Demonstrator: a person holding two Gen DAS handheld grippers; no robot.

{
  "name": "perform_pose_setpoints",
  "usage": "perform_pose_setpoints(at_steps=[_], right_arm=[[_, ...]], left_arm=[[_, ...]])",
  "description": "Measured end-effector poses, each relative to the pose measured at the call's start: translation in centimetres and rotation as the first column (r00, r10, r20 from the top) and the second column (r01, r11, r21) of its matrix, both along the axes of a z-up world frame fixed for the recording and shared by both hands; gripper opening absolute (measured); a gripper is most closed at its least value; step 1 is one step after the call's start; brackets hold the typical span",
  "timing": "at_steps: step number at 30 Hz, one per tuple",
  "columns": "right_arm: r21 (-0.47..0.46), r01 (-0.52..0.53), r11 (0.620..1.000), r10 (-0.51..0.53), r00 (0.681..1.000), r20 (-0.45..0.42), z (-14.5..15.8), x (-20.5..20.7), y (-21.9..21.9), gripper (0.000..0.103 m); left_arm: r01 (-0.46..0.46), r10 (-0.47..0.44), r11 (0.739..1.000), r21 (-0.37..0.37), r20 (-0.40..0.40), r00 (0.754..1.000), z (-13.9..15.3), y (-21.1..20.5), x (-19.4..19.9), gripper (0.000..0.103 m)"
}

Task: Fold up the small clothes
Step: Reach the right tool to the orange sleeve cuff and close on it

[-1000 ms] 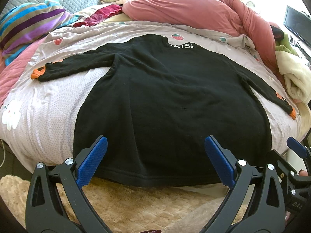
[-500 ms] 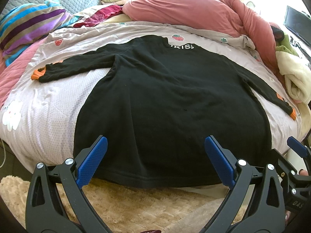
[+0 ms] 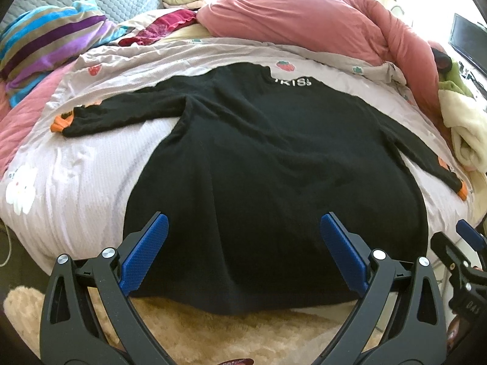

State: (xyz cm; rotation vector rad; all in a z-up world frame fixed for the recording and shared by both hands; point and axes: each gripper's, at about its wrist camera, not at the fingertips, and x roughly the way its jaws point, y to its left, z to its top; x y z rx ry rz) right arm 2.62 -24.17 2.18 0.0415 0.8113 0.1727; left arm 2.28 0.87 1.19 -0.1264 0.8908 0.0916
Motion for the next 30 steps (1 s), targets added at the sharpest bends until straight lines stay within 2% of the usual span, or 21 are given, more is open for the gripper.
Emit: perform_pose_setpoints(at_steps=[7,16,24,30], right_arm=[[-0.010,0.061,0.998,-0.061,0.998,0.014,0.4,2.3,-2.2,0.099],[0.004,0.202,0.979,-0.202,0.979,0.008,0.3,6.2,-7.1,0.099],[0.052,0.344,0.938,-0.339,0.937,-0.081,-1.6,9.1,-12.7,0.099],[0.099,0.476,0.874,-0.460,0.875,-0.149,-3.1,10.7,-17.5,0.099]], left_arm=[[0.012,-0.012,1.000,0.001,0.001,1.000,0.7,-0.1,3.2,0.094],[0.052,-0.053,0.999,-0.012,-0.029,0.998,0.2,-1.3,7.7,0.094],[0.101,-0.102,0.995,-0.018,-0.052,0.993,-0.5,-3.0,11.4,0.094],[0.138,-0.140,0.990,-0.021,-0.072,0.988,-1.2,-4.1,14.1,0.094]])
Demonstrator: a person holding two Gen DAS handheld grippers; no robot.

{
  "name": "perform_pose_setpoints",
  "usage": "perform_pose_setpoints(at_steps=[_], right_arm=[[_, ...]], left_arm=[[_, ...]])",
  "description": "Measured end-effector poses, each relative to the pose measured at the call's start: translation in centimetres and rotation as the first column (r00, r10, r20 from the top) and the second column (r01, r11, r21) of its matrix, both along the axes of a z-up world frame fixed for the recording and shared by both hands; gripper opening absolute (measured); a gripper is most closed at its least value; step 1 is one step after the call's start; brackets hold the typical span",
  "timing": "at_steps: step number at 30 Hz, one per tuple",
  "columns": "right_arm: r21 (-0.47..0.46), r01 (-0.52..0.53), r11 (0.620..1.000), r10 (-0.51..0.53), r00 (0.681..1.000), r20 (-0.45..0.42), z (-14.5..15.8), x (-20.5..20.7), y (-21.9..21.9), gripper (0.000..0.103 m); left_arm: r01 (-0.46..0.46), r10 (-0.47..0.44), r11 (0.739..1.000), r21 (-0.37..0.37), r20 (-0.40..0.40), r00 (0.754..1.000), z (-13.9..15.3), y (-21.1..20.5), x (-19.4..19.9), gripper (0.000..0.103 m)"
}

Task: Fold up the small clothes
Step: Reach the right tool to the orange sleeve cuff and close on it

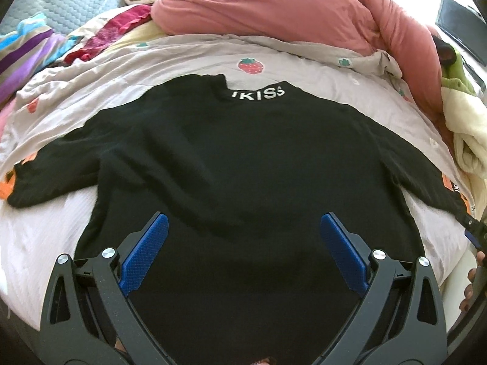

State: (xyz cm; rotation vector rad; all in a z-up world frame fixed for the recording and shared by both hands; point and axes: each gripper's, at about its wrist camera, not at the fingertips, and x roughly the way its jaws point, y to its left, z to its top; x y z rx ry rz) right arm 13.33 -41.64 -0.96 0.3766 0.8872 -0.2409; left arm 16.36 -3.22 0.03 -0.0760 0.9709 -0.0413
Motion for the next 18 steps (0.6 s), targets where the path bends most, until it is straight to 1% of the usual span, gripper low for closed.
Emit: perform_pose_setpoints(at_steps=[4,6,10,13,14,18], right_arm=[[0.047,0.071,0.996,-0.070,0.997,-0.017,-0.9,0.9,-2.4,0.099],[0.086,0.112,0.990,-0.110,0.994,-0.028,-1.7,1.3,-3.6,0.099],[0.167,0.195,0.966,-0.191,0.981,-0.041,-3.3,1.9,-5.9,0.099],[0.219,0.257,0.941,-0.263,0.965,-0.005,-4.0,2.0,-7.6,0.099],[0.227,0.273,0.935,-0.285,0.958,0.020,-4.0,2.1,-8.2,0.099],[0.242,0.321,0.916,-0.346,0.936,0.068,-4.4,2.9,-10.0,0.098]], left_arm=[[0.005,-0.005,1.000,-0.006,-0.017,1.000,-0.5,0.0,1.6,0.094],[0.001,-0.002,1.000,-0.007,-0.025,1.000,-0.8,0.2,2.4,0.094],[-0.011,0.010,1.000,-0.017,-0.033,0.999,-1.3,0.7,3.6,0.094],[-0.021,0.020,1.000,-0.019,-0.037,0.999,-1.5,1.0,4.5,0.094],[-0.024,0.024,0.999,-0.020,-0.039,0.999,-1.6,1.1,4.7,0.094],[-0.038,0.036,0.999,-0.034,-0.045,0.998,-2.0,1.5,5.8,0.094]])
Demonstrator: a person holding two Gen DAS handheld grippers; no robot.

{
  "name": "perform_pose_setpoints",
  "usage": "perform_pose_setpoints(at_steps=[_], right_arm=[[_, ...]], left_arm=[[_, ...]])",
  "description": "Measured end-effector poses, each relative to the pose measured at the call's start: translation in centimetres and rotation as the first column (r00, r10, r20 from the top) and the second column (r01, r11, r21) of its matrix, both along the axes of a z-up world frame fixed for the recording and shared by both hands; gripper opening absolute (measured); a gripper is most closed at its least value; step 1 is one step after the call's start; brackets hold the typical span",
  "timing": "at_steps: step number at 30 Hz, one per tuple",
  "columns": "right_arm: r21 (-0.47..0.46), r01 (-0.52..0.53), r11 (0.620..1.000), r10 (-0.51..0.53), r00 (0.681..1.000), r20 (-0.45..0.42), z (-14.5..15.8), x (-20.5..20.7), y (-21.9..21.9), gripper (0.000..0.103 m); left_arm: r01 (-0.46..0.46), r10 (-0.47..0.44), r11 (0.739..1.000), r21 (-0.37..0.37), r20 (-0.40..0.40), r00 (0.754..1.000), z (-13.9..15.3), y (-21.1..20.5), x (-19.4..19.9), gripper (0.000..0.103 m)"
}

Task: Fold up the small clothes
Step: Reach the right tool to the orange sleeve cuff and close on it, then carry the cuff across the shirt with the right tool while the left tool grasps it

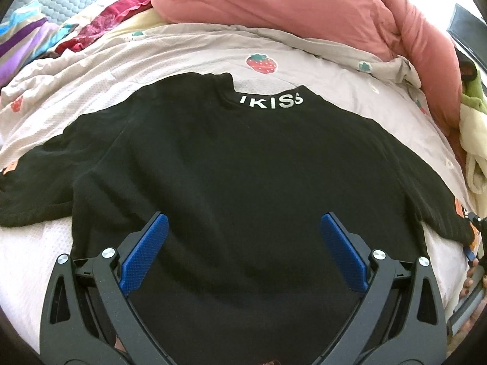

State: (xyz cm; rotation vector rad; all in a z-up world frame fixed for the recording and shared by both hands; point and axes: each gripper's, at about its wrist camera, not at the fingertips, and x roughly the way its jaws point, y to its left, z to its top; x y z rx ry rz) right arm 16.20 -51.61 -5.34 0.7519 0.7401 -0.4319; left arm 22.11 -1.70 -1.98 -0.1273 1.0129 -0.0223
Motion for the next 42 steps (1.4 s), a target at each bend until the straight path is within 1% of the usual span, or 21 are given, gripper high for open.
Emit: perform_pose_setpoints(at_steps=[1,2,3,5,8,10,15,19,23,29,31,34,36,38,40,42], right_arm=[[0.000,0.010,1.000,-0.010,1.000,0.008,-0.1,0.2,-0.3,0.093],[-0.006,0.025,1.000,-0.025,1.000,0.016,-0.1,0.6,-0.8,0.082],[-0.017,0.035,0.999,-0.035,0.999,0.017,0.0,0.7,-0.9,0.075],[-0.023,0.050,0.998,-0.049,0.998,0.025,0.1,1.0,-1.5,0.048],[-0.024,0.041,0.999,-0.040,0.998,0.042,0.1,1.3,-2.0,0.026],[-0.036,0.011,0.999,-0.008,0.998,0.065,0.6,2.0,-1.5,0.020],[-0.086,-0.073,0.994,0.084,0.988,0.126,2.5,2.9,0.5,0.018],[-0.096,-0.147,0.984,0.161,0.973,0.163,4.0,4.1,2.9,0.017],[-0.109,-0.242,0.964,0.259,0.945,0.200,5.4,5.9,6.4,0.017],[-0.094,-0.381,0.920,0.392,0.885,0.252,6.9,8.6,12.5,0.017],[-0.098,-0.428,0.899,0.438,0.859,0.266,7.5,9.1,14.7,0.017],[-0.093,-0.493,0.865,0.498,0.821,0.280,8.5,10.6,18.4,0.017],[-0.082,-0.528,0.845,0.528,0.801,0.283,8.9,10.8,20.5,0.017],[-0.087,-0.570,0.817,0.569,0.774,0.278,9.2,11.4,23.0,0.017],[-0.087,-0.613,0.785,0.611,0.745,0.267,9.3,11.8,25.4,0.017],[-0.088,-0.648,0.757,0.645,0.719,0.257,9.2,12.4,27.7,0.017]], left_arm=[[-0.003,0.003,1.000,0.003,0.000,1.000,-0.1,0.1,0.3,0.094],[-0.006,0.006,1.000,0.005,0.000,1.000,-0.1,0.1,0.5,0.094],[-0.010,0.010,1.000,0.006,-0.001,1.000,-0.2,0.2,0.8,0.094],[-0.015,0.015,1.000,-0.003,-0.002,1.000,-0.3,0.4,1.3,0.094],[-0.023,0.023,1.000,-0.014,-0.004,1.000,-0.4,0.7,2.0,0.094],[-0.030,0.030,0.999,-0.020,-0.006,1.000,-0.4,1.0,2.3,0.094],[-0.045,0.044,0.998,-0.048,-0.012,0.999,-0.4,1.6,3.0,0.094],[-0.055,0.054,0.996,-0.066,-0.017,0.998,-0.2,2.2,3.4,0.094],[-0.067,0.066,0.994,-0.089,-0.019,0.998,0.2,3.1,3.6,0.094],[-0.097,0.095,0.983,-0.153,-0.021,0.995,1.1,5.3,3.6,0.094],[-0.100,0.100,0.975,-0.198,-0.011,0.995,1.6,6.4,3.6,0.094],[-0.102,0.107,0.964,-0.244,0.007,0.994,2.2,7.7,3.5,0.094],[-0.114,0.121,0.948,-0.299,0.005,0.993,2.6,8.6,3.6,0.094],[-0.121,0.131,0.929,-0.348,0.006,0.991,3.0,9.5,3.7,0.094],[-0.129,0.142,0.930,-0.344,0.012,0.990,3.4,10.0,3.7,0.094],[-0.127,0.141,0.926,-0.355,0.014,0.990,3.7,10.6,3.7,0.094]])
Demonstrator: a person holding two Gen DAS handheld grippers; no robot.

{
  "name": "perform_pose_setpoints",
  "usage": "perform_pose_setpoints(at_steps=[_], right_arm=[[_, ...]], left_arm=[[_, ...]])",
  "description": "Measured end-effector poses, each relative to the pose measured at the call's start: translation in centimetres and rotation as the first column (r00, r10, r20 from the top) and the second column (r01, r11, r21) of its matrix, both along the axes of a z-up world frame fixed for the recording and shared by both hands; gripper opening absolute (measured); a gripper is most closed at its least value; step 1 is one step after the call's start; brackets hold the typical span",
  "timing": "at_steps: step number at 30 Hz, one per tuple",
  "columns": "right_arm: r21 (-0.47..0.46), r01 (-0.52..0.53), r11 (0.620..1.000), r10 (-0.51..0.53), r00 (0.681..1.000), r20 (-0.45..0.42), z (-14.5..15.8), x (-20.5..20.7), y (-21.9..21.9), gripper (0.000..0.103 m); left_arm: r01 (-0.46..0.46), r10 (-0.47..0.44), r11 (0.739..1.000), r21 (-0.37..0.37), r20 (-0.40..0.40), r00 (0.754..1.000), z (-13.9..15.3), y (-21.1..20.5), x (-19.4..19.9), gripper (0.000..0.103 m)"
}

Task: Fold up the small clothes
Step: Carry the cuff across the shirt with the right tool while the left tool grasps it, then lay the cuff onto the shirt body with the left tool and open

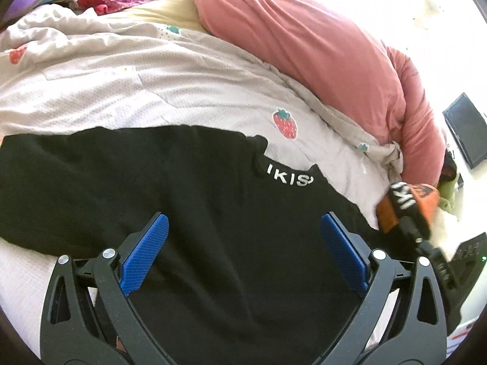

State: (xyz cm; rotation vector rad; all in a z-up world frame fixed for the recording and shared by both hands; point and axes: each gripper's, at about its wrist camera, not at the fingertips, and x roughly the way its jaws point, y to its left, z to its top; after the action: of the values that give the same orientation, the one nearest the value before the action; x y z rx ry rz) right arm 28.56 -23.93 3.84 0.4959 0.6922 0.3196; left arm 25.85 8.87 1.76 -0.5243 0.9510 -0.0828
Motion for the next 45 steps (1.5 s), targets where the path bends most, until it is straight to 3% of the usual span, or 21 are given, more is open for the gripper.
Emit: perform_pose_setpoints(at_steps=[9,12,14,16,19,23,31,32,35,37,38,45], right_arm=[[-0.101,-0.163,0.981,0.162,0.987,-0.020,-1.9,0.7,9.6,0.019],[-0.134,-0.223,0.966,0.220,0.975,-0.040,-3.0,0.8,11.8,0.031],[-0.141,-0.270,0.952,0.264,0.963,-0.058,-3.8,0.7,13.0,0.050],[-0.133,-0.306,0.943,0.300,0.952,-0.065,-4.0,0.3,13.4,0.051],[-0.108,-0.345,0.932,0.338,0.938,-0.077,-3.7,-0.4,12.9,0.056],[-0.138,-0.306,0.942,0.295,0.951,-0.096,-3.2,-1.1,10.0,0.057],[-0.185,-0.231,0.955,0.203,0.966,-0.159,-3.7,-2.3,3.9,0.059],[-0.194,-0.226,0.955,0.197,0.967,-0.159,-3.6,-2.5,3.4,0.059],[-0.216,-0.213,0.953,0.179,0.970,-0.167,-3.7,-3.0,2.1,0.059],[-0.224,-0.206,0.953,0.169,0.970,-0.172,-3.7,-3.2,1.6,0.059],[-0.231,-0.201,0.952,0.163,0.971,-0.175,-3.8,-3.3,1.2,0.059],[-0.252,-0.179,0.951,0.132,0.972,-0.192,-4.3,-3.3,-0.1,0.059]], left_arm=[[-0.014,0.014,0.998,-0.055,0.003,1.000,0.9,3.1,-0.3,0.094],[-0.020,0.020,0.997,-0.072,0.001,1.000,0.8,3.6,-0.2,0.094],[-0.017,0.016,0.996,-0.084,-0.010,1.000,0.4,3.7,-0.1,0.093],[-0.007,0.004,0.994,-0.113,-0.025,1.000,-0.4,3.7,0.0,0.087],[0.007,-0.015,0.990,-0.141,-0.055,0.998,-1.6,3.2,0.1,0.083],[0.028,-0.043,0.986,-0.164,-0.085,0.995,-3.2,2.5,0.2,0.073],[0.010,-0.024,0.996,-0.088,-0.160,0.987,-5.9,1.2,1.1,0.071],[0.008,-0.020,0.997,-0.077,-0.162,0.987,-6.0,1.2,1.2,0.067],[-0.005,0.001,1.000,-0.021,-0.162,0.987,-6.3,1.2,1.5,0.042],[-0.002,0.002,1.000,-0.005,-0.146,0.989,-6.1,1.3,1.6,0.009],[0.003,-0.004,1.000,-0.004,-0.138,0.990,-5.9,1.4,1.6,0.003],[0.072,-0.072,0.990,0.121,-0.008,0.997,-1.2,0.2,0.6,0.001]])
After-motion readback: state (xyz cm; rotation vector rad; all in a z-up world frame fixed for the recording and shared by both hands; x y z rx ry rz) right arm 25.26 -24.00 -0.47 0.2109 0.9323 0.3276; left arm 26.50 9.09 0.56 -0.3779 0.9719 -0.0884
